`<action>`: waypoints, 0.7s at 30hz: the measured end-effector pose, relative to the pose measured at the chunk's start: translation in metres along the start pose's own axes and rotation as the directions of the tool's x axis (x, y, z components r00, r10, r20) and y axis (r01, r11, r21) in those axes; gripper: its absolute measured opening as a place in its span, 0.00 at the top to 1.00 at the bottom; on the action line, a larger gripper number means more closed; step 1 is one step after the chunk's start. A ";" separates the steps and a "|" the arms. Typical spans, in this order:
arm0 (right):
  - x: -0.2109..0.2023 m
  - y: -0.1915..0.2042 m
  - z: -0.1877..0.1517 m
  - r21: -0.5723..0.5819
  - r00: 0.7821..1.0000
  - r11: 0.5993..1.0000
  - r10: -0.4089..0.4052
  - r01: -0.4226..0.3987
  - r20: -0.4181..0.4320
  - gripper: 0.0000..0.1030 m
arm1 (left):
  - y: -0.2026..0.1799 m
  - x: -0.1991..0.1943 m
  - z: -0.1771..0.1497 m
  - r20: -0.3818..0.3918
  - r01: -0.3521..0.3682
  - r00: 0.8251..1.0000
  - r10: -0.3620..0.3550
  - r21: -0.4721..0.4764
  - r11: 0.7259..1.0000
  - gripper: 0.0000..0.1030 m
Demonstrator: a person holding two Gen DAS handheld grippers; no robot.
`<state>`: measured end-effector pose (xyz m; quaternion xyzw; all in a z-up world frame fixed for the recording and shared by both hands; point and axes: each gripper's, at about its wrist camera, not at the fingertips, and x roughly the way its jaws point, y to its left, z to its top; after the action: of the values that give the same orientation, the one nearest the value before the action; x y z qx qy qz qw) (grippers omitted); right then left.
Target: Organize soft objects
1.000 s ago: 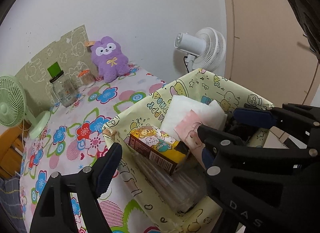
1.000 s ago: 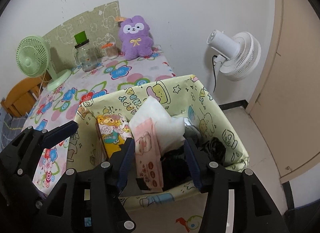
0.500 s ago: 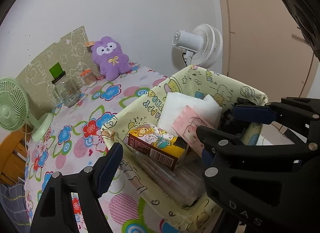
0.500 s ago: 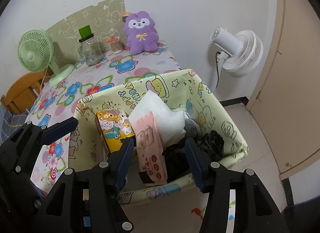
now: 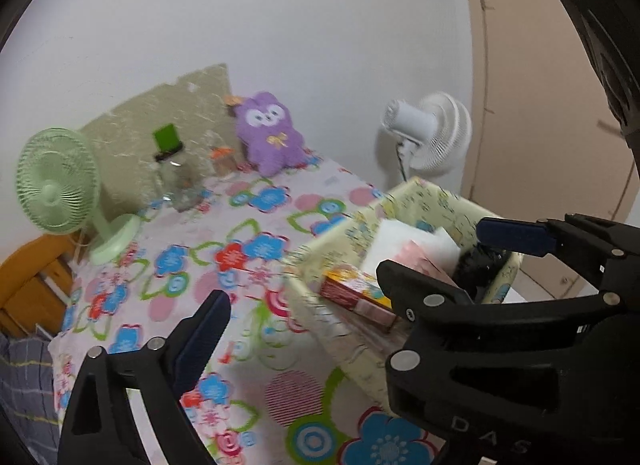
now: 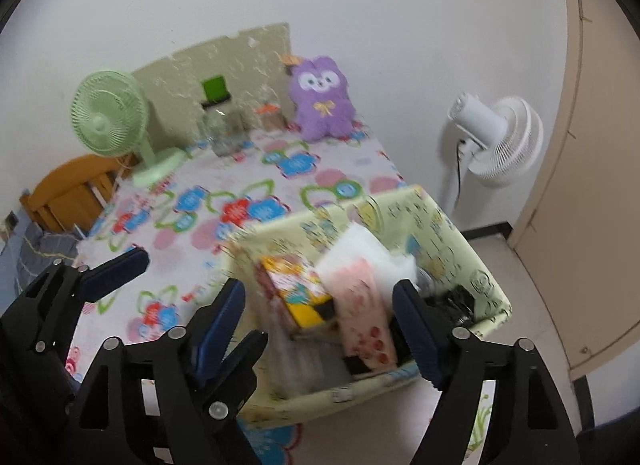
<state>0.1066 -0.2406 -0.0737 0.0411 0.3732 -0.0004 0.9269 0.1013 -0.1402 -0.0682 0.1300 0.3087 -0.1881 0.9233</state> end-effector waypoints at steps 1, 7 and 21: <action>-0.004 0.005 0.001 -0.006 1.000 1.000 0.002 -0.002 0.013 0.19 | 0.003 -0.004 0.000 0.007 -0.005 1.000 0.005 -0.004 1.000 0.04; -0.027 0.037 0.007 -0.045 0.996 0.999 0.011 -0.007 0.091 0.12 | 0.030 -0.034 -0.003 0.046 -0.053 0.997 0.056 -0.050 0.997 0.00; -0.077 0.079 0.002 -0.093 0.975 0.996 0.037 -0.017 0.219 0.04 | 0.084 -0.100 -0.022 0.106 -0.166 0.976 0.189 -0.191 0.967 0.00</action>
<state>0.0546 -0.1647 -0.0126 0.0040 0.2668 0.0247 0.9634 0.0515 -0.0307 -0.0126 0.0608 0.2541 -0.0833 0.9617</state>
